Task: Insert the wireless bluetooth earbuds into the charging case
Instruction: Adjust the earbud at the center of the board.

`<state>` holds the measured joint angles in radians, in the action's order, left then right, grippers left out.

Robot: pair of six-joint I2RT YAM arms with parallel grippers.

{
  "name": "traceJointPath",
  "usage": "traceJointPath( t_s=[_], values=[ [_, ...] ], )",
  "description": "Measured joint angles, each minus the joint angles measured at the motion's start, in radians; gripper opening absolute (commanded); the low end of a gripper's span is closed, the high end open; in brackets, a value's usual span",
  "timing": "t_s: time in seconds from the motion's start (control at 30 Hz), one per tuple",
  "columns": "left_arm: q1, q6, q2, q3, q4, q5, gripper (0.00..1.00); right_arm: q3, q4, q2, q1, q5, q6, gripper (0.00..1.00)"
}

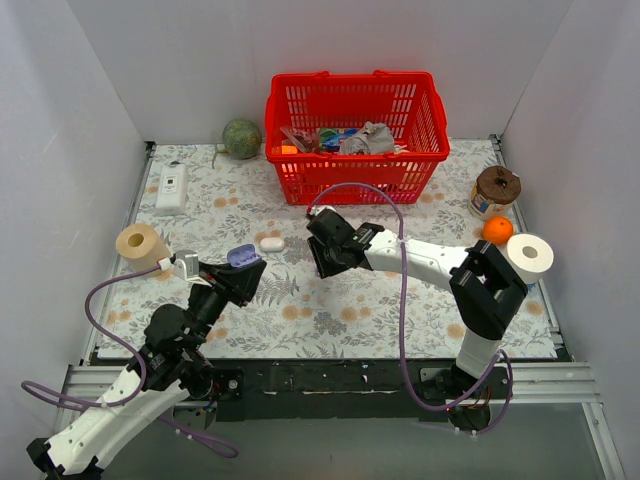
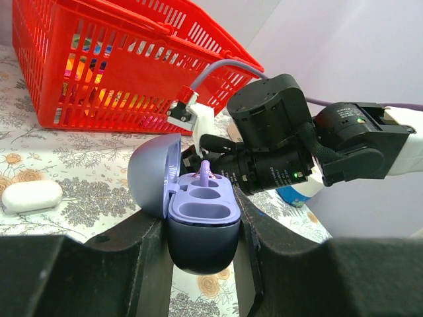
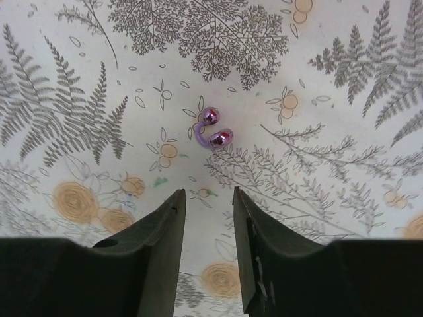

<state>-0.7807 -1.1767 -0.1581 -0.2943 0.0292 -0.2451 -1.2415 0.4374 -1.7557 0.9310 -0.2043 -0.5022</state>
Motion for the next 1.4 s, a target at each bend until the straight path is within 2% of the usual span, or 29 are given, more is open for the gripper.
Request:
traceJointPath(
  t_s=[0.13,0.27,0.57,1.0,1.27,1.4],
  values=[
    [0.0,0.001,0.0,0.0,0.0,-0.002,0.0,-0.001,-0.01,0.0,0.0,0.008,0.203,0.41],
    [0.0,0.001,-0.001,0.0,0.0,-0.002,0.0,0.0,-0.031,0.0,0.006,0.005,0.349,0.45],
    [0.0,0.001,-0.008,0.0,-0.002,-0.002,0.0,0.034,-0.117,-0.014,0.014,0.024,0.524,0.47],
    [0.0,0.005,-0.015,0.0,-0.012,-0.012,0.0,-0.003,-0.134,-0.126,0.018,0.024,0.565,0.48],
    [0.0,0.006,-0.015,0.0,-0.015,-0.021,0.0,-0.006,-0.134,-0.146,0.01,0.056,0.527,0.38],
    [0.0,0.006,-0.013,0.0,-0.015,-0.022,0.0,-0.005,-0.135,-0.149,-0.006,0.092,0.478,0.3]
  ],
)
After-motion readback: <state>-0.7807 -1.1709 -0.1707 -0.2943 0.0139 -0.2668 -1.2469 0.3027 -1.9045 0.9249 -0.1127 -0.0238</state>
